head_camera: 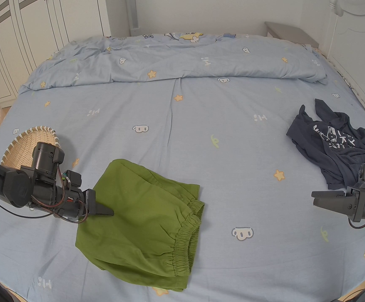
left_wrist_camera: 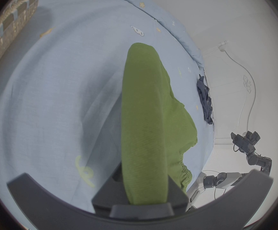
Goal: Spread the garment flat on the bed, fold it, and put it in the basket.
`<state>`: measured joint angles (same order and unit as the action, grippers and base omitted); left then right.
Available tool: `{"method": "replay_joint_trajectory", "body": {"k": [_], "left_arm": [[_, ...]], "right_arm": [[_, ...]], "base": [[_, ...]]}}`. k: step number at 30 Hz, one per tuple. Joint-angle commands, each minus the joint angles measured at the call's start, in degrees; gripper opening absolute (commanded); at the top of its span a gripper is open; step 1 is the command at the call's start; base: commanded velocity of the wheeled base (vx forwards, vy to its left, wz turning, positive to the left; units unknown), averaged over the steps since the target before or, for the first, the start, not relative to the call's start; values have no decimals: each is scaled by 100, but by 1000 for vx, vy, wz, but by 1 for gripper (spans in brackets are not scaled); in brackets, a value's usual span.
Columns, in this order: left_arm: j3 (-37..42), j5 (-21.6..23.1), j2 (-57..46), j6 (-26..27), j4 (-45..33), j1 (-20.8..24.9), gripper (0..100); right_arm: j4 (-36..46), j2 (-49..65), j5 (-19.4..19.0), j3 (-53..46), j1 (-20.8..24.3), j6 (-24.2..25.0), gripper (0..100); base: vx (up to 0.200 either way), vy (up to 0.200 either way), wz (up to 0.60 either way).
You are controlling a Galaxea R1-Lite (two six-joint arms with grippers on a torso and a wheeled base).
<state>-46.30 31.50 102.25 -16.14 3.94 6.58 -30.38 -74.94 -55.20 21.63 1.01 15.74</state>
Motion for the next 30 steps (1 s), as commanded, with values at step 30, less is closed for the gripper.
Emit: {"method": "replay_joint_trajectory", "body": {"k": [30], "left_arm": [[253, -65, -1331, -346, 125, 361, 0]], "right_arm": [[-3, 14, 0, 8, -5, 79, 100]], "base": [[0, 0, 0]]}}
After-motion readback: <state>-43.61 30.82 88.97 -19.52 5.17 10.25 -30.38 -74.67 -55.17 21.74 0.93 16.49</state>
